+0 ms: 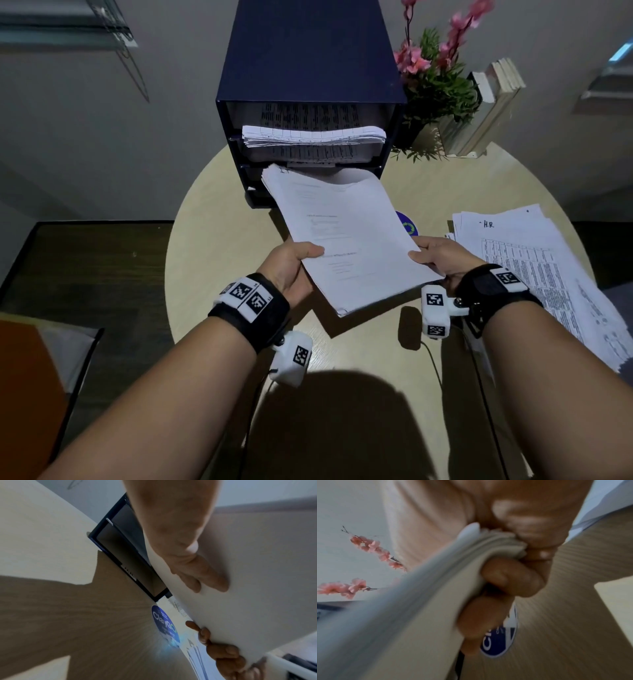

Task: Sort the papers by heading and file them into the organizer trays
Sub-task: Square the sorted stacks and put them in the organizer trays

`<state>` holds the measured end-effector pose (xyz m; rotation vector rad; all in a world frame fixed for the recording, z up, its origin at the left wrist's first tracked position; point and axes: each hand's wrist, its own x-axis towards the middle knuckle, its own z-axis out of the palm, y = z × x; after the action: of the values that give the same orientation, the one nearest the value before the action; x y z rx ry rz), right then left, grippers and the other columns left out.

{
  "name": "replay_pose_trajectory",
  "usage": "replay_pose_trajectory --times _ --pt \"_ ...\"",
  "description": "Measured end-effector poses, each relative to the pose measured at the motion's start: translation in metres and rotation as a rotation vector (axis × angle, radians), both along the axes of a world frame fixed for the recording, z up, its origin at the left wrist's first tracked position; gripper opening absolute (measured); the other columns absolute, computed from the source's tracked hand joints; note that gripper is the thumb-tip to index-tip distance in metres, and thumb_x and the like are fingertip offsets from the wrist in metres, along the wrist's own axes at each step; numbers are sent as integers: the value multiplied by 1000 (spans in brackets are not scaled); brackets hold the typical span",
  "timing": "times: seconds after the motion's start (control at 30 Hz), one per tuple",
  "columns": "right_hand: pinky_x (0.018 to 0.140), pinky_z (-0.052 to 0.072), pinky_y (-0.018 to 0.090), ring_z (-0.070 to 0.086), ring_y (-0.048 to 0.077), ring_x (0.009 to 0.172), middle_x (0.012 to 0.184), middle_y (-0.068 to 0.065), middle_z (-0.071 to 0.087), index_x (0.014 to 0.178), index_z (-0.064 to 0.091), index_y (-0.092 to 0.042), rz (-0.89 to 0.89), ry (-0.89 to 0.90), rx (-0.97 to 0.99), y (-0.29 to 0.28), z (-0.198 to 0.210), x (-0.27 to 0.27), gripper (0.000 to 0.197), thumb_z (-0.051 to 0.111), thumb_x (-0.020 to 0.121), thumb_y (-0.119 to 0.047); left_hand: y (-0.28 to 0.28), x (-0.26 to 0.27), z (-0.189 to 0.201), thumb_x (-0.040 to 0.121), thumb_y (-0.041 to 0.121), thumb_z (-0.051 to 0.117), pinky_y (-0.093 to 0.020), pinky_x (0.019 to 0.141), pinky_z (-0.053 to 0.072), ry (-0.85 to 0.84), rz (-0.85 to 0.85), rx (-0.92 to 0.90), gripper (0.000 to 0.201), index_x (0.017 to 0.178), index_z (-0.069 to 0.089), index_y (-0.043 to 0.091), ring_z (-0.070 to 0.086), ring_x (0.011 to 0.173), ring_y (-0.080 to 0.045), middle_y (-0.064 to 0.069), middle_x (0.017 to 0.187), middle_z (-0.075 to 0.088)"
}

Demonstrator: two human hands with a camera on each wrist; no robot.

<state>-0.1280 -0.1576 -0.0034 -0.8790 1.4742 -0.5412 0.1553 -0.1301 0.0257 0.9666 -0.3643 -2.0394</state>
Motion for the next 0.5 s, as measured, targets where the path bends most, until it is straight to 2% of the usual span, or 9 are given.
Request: replay_pose_trajectory --times 0.07,0.13,0.23,0.27,0.33,0.4,0.43,0.47,0.5 --pt "90 51 29 64 26 104 120 12 67 132 57 -1 -8 -8 -75 1 5 11 37 49 96 6 -7 9 0 77 -10 48 -56 94 51 -47 84 -29 68 142 44 11 57 120 -42 -20 134 59" --pt "91 52 33 65 27 105 118 9 68 122 63 -10 6 31 -164 -2 13 32 32 53 94 2 -14 25 -3 87 -9 42 -53 82 56 -101 124 -45 59 141 44 16 62 114 -40 -19 132 60" --pt "96 52 48 68 29 103 110 4 72 103 67 -28 -74 134 -275 -9 11 63 31 55 84 -5 -15 46 -11 93 -7 39 -44 75 59 -216 105 -30 51 139 46 13 64 113 -36 -16 133 61" --pt "95 53 50 68 29 100 108 2 73 100 67 -28 -131 163 -301 -12 8 71 30 53 82 -9 -14 51 -13 95 -6 41 -40 72 60 -291 92 -14 48 138 46 13 65 111 -34 -15 132 61" --pt "92 55 48 68 25 98 107 -1 72 107 67 -25 -214 185 -321 -15 8 87 29 50 85 -17 -11 57 -14 98 -3 44 -29 61 59 -461 37 5 39 132 50 15 72 95 -27 -12 122 67" --pt "82 59 41 67 16 84 99 -4 67 117 61 -21 -208 150 -274 -14 10 97 25 47 96 -22 -13 61 -15 98 -1 45 -21 50 53 -647 4 -36 35 128 53 15 71 73 -19 -10 111 70" --pt "69 60 36 65 12 70 91 -5 61 117 56 -20 -179 123 -210 -12 11 100 21 45 100 -26 -16 63 -17 97 -2 45 -20 47 48 -753 18 -69 34 126 55 14 66 64 -16 -10 106 70" --pt "56 56 32 62 10 58 88 -4 58 116 52 -20 -141 98 -139 -12 12 100 19 44 101 -28 -21 64 -18 97 -1 44 -21 47 46 -849 50 -98 33 125 56 13 60 60 -15 -10 101 70" --pt "48 50 28 60 12 53 93 -1 62 120 51 -19 -95 98 -100 -12 10 99 21 45 101 -28 -25 64 -19 97 0 44 -22 49 46 -912 92 -115 31 123 56 11 57 58 -16 -12 96 69"
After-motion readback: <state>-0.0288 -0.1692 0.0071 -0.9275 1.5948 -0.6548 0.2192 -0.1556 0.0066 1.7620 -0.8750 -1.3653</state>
